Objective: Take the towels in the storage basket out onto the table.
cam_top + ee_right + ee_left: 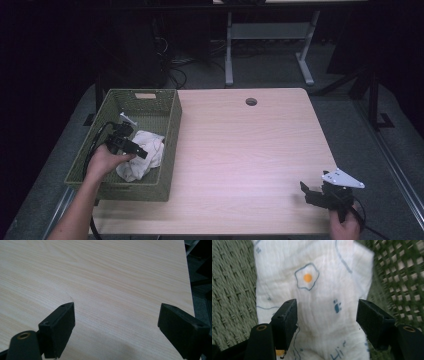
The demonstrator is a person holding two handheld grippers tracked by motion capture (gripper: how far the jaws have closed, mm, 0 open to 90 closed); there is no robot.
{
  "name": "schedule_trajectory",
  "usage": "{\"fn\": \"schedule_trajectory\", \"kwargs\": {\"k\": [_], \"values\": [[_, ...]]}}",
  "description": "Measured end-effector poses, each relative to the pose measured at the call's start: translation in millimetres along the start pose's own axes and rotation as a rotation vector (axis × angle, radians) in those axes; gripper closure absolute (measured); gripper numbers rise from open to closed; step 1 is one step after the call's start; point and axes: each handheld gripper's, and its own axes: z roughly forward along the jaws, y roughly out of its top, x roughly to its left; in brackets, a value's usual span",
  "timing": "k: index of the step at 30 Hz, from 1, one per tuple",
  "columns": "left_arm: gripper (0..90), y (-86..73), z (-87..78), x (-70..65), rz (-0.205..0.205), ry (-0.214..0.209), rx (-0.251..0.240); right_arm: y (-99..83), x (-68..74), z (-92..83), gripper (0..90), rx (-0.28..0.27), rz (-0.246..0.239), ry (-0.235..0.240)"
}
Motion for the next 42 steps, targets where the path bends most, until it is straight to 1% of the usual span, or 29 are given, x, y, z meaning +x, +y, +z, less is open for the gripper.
{"fn": "schedule_trajectory", "kwargs": {"k": [2, 3, 5, 7, 9, 11, 13, 17, 21, 24, 27, 29, 32, 33, 35, 38, 40, 42], "values": [[32.7, 1.3, 6.5, -3.0, 0.023, 0.029, 0.044, 0.0, 0.1, 0.0, 13.9, 0.000, -0.001, 0.001], [32.7, 2.8, 10.3, -4.3, 0.038, 0.054, 0.078, 0.1, 0.1, 0.0, 13.9, 0.001, -0.002, 0.001], [32.7, 5.3, 15.3, -5.5, 0.038, 0.063, 0.095, 0.1, 0.6, 0.2, 13.9, 0.004, 0.003, 0.000], [32.8, 7.9, 19.8, -6.8, 0.052, 0.078, 0.123, 0.0, 0.3, 0.0, 13.9, 0.003, 0.001, 0.002], [32.9, 10.1, 23.1, -8.0, 0.061, 0.083, 0.144, -0.1, -0.3, -0.2, 13.9, 0.000, 0.002, 0.000], [32.9, 11.2, 23.9, -9.2, 0.076, 0.088, 0.141, -0.3, -0.7, -0.6, 13.9, 0.002, 0.007, 0.001], [33.1, 11.2, 24.3, -9.1, 0.073, 0.087, 0.141, -0.5, -1.2, -0.8, 13.9, -0.002, 0.005, 0.002], [34.2, 10.8, 26.6, -7.4, 0.068, 0.092, 0.159, -0.6, -1.1, -0.9, 13.9, -0.001, 0.007, 0.003], [36.3, 11.1, 30.3, -9.1, 0.077, 0.106, 0.177, -1.0, -1.6, -1.9, 13.9, -0.005, 0.008, 0.001], [37.8, 11.2, 31.7, -9.7, 0.078, 0.107, 0.179, -1.7, -2.2, -1.3, 13.9, -0.005, 0.010, 0.004], [40.4, 11.2, 32.1, -10.7, 0.089, 0.105, 0.184, -2.1, -2.5, -0.5, 13.9, -0.001, 0.010, 0.003], [42.6, 11.1, 32.0, -10.0, 0.081, 0.104, 0.183, -2.1, -2.6, -0.3, 13.9, -0.002, 0.010, 0.002], [44.7, 11.0, 32.0, -8.6, 0.054, 0.103, 0.175, -2.4, -2.7, 0.8, 13.9, -0.001, 0.013, 0.003], [45.1, 10.7, 31.7, -8.1, 0.051, 0.105, 0.172, -2.6, -2.7, 1.0, 13.9, 0.001, 0.014, 0.004], [47.1, 10.3, 31.0, -7.5, 0.046, 0.105, 0.168, -3.1, -2.9, 1.8, 13.9, 0.003, 0.014, 0.008], [53.9, 10.9, 30.1, -6.0, 0.048, 0.110, 0.167, -3.3, -2.9, 1.7, 13.9, 0.002, 0.013, 0.011], [55.0, 10.4, 30.3, -7.3, 0.041, 0.118, 0.161, -3.3, -3.1, 0.8, 13.9, -0.002, 0.012, 0.011], [58.0, 10.1, 30.1, -9.8, 0.053, 0.124, 0.159, -3.2, -4.0, 0.8, 13.9, -0.004, 0.015, 0.012]]}}
